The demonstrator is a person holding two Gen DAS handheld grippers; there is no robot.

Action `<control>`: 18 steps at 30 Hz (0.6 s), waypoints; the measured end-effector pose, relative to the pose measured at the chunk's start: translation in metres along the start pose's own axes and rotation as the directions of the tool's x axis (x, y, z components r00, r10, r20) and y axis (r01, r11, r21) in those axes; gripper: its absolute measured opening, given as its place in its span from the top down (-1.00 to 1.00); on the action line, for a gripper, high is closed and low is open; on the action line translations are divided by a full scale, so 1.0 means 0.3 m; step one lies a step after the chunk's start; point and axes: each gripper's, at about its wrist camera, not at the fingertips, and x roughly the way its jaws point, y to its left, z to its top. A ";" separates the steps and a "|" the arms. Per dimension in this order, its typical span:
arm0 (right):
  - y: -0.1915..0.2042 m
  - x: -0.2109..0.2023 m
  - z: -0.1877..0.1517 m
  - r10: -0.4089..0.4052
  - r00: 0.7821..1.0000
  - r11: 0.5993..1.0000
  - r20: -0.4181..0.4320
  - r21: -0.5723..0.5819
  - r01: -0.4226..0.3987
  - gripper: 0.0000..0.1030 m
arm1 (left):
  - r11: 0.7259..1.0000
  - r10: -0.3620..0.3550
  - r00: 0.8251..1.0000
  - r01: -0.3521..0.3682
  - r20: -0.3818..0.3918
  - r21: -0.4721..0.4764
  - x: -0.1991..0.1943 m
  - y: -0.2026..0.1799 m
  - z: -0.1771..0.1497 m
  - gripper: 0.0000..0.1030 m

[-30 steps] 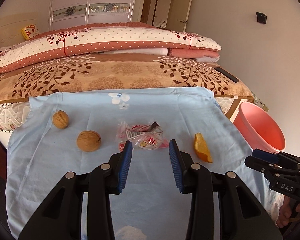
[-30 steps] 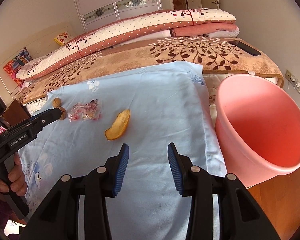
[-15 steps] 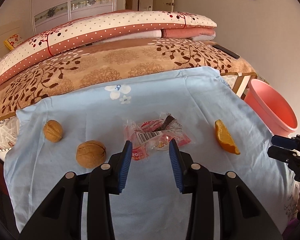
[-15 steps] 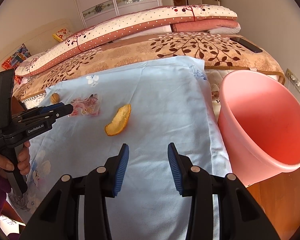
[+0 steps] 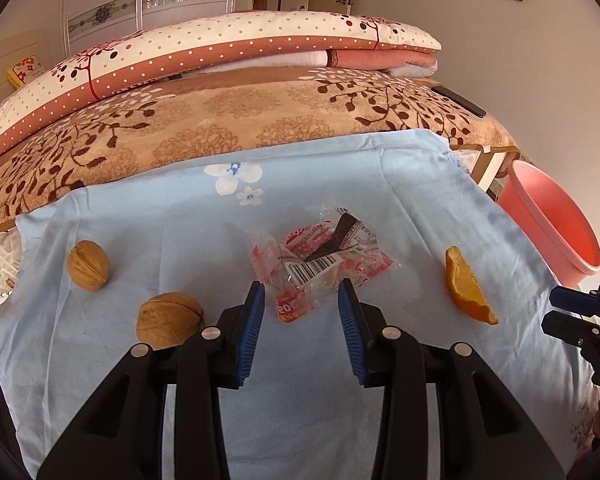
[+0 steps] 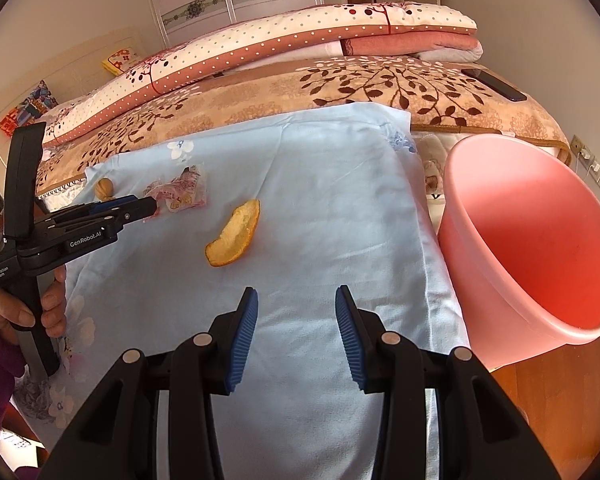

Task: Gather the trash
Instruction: 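Close the left tool on the clear candy wrapper while the right tool approaches the yellow peel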

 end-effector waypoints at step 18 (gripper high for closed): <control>0.007 0.021 0.086 0.116 0.993 0.989 0.010 0.094 -0.116 0.15 | 0.991 -0.126 0.992 0.127 0.033 -0.038 -0.091 -0.035 0.024 0.96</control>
